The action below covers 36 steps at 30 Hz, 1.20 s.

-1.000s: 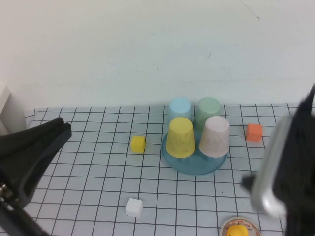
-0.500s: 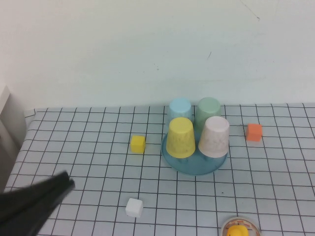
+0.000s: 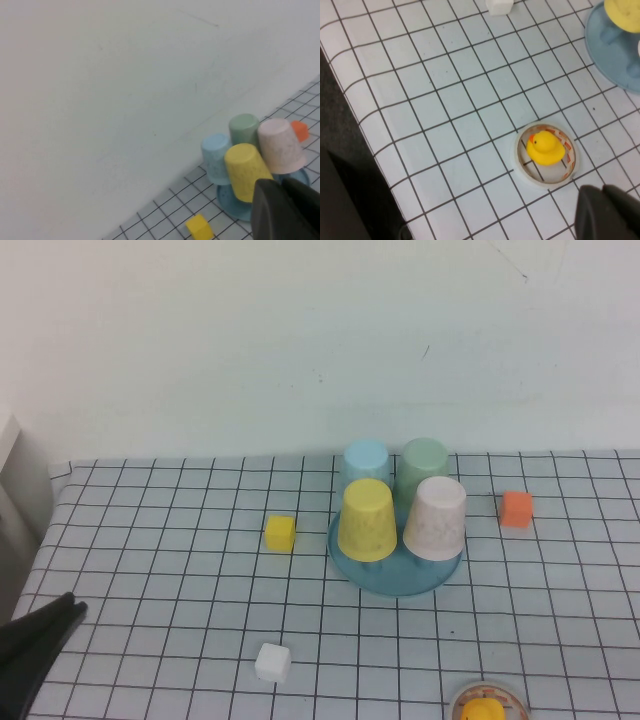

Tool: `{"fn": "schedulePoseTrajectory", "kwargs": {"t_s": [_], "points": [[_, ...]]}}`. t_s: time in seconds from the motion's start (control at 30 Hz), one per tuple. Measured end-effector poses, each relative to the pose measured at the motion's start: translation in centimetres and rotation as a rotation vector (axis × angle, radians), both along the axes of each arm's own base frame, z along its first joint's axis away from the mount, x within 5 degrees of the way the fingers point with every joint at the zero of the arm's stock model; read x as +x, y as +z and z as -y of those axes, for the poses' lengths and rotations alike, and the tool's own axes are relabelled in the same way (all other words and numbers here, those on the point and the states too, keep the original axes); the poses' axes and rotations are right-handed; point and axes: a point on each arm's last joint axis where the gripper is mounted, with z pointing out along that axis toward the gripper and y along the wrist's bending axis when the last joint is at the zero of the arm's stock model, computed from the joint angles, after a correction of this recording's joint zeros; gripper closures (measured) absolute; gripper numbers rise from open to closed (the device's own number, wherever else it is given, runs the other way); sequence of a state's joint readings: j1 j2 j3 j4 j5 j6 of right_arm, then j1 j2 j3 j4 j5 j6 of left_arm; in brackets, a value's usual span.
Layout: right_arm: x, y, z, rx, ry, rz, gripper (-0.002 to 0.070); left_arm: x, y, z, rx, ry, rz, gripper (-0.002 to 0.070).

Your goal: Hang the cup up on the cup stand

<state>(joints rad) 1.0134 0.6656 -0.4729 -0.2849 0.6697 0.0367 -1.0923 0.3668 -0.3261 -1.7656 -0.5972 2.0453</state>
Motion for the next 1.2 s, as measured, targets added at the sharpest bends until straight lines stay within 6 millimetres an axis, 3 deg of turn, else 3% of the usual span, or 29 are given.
{"fn": "schedulePoseTrajectory", "kwargs": {"t_s": [0.43,0.63,0.83,1.0,1.2], "points": [[0.0,-0.1,0.1,-0.007,-0.004,-0.008,0.0678,0.0,0.1,-1.2,-0.039,0.073,-0.001,0.0675],[0.0,-0.1,0.1,-0.007,-0.004,-0.008,0.0678,-1.1,0.9,-4.5,-0.157,0.255,0.081,0.0675],[0.0,-0.1,0.1,-0.009,-0.005,-0.009,0.0678,-4.0,1.2,-8.7,-0.279,0.565,0.213,0.0675],[-0.1,-0.1,0.1,-0.007,-0.005,-0.010,0.0678,-4.9,1.5,-8.6,-0.234,0.678,0.278,0.0676],[-0.1,-0.1,0.1,-0.007,-0.005,-0.010,0.0678,-5.4,2.1,-7.4,-0.145,0.661,0.370,0.0676]]}}
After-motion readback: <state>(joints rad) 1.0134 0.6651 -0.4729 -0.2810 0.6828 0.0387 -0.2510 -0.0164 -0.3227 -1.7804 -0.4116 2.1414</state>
